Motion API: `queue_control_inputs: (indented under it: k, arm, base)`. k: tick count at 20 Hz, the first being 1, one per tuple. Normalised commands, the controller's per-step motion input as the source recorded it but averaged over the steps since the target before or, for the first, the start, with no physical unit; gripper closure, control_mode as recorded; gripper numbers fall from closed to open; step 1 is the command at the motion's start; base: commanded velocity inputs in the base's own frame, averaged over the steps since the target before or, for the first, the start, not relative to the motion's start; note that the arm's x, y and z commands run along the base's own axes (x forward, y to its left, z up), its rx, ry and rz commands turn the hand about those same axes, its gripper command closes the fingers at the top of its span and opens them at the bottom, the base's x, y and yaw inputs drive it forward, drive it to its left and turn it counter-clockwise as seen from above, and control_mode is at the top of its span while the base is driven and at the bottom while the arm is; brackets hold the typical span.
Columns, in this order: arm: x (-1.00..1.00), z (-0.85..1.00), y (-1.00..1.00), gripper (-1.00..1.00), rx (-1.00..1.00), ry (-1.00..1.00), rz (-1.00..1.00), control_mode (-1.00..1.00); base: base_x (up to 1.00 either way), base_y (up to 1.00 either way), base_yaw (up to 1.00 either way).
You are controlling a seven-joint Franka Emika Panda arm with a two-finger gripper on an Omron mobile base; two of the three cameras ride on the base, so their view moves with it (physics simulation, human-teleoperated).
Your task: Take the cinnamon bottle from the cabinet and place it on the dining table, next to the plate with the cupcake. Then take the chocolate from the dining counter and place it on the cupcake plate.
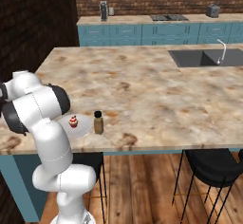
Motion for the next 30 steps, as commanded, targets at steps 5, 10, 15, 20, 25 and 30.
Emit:
queue_control_inputs:
  k: [5, 10, 15, 20, 25, 30]
  arm:
    - [0.04, -0.07, 0.03, -1.0, 0.0, -0.08, 0.06, -1.0]
    - [0.16, -0.2, 0.1, -1.0, 0.0, -0.07, 0.14, -1.0]
    - [0.32, -0.22, 0.14, -1.0, 0.0, -0.1, 0.1, -1.0]
    - [0.2, -0.15, 0.22, -1.0, 0.0, -0.11, 0.09, -1.0]
    - [0.07, -0.26, 0.02, -1.0, 0.0, -0.09, 0.05, -1.0]
    - [0.0, -0.16, 0.0, -1.0, 0.0, -0.04, 0.0, -1.0]
  base:
    - [0.0, 0.0, 0.0]
    - [0.0, 0.0, 0.0]
    - [0.0, 0.0, 0.0]
    - [0.0, 0.0, 0.0]
    - [0.0, 0.0, 0.0]
    - [0.0, 0.0, 0.0]
